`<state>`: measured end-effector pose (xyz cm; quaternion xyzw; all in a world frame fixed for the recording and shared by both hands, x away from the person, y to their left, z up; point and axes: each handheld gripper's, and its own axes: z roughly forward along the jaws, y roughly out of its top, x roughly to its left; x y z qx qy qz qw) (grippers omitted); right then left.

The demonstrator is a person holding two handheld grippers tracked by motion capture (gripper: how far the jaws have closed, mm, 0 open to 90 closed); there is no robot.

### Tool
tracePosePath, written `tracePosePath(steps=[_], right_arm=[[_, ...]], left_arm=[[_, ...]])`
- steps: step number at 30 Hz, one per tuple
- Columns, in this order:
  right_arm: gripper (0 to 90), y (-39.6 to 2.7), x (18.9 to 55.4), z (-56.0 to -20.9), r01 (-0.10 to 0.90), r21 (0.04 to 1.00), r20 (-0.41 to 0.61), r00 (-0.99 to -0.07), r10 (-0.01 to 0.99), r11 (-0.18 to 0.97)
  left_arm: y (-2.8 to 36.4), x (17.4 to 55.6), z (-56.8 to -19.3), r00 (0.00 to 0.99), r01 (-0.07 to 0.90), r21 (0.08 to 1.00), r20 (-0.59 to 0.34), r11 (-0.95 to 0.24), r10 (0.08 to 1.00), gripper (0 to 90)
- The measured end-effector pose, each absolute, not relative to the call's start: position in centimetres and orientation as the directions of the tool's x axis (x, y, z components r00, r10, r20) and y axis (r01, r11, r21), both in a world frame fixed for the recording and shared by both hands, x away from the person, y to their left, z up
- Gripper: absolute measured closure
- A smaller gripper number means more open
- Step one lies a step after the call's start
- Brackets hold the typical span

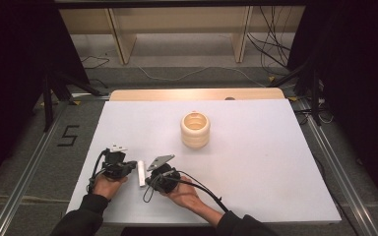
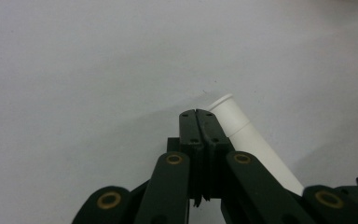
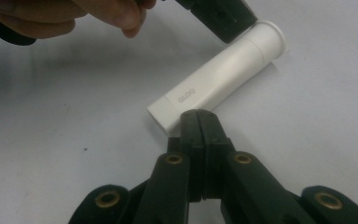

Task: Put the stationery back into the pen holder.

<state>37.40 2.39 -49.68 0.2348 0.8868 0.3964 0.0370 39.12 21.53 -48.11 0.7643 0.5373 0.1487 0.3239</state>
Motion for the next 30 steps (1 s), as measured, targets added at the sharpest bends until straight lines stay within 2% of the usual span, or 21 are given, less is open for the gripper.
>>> tracePosePath(steps=[21, 25, 30], right_arm=[[90.0, 2.7, 37.3, -49.2, 0.382, 0.723, 0.125, -0.892, 0.434, 0.576], [89.9, 1.6, 37.3, -48.0, 0.379, 0.745, 0.125, -0.888, 0.443, 0.548], [83.3, -0.3, 37.6, -46.6, 0.382, 0.770, 0.130, -0.878, 0.460, 0.511]], left_arm=[[21.4, 39.2, -47.6, 0.384, 0.720, 0.663, -0.135, -0.205, 0.913, 88.9], [21.7, 38.8, -46.9, 0.386, 0.721, 0.665, -0.153, -0.194, 0.910, 79.7], [21.2, 38.2, -46.1, 0.383, 0.711, 0.676, -0.142, -0.193, 0.913, 65.6]])
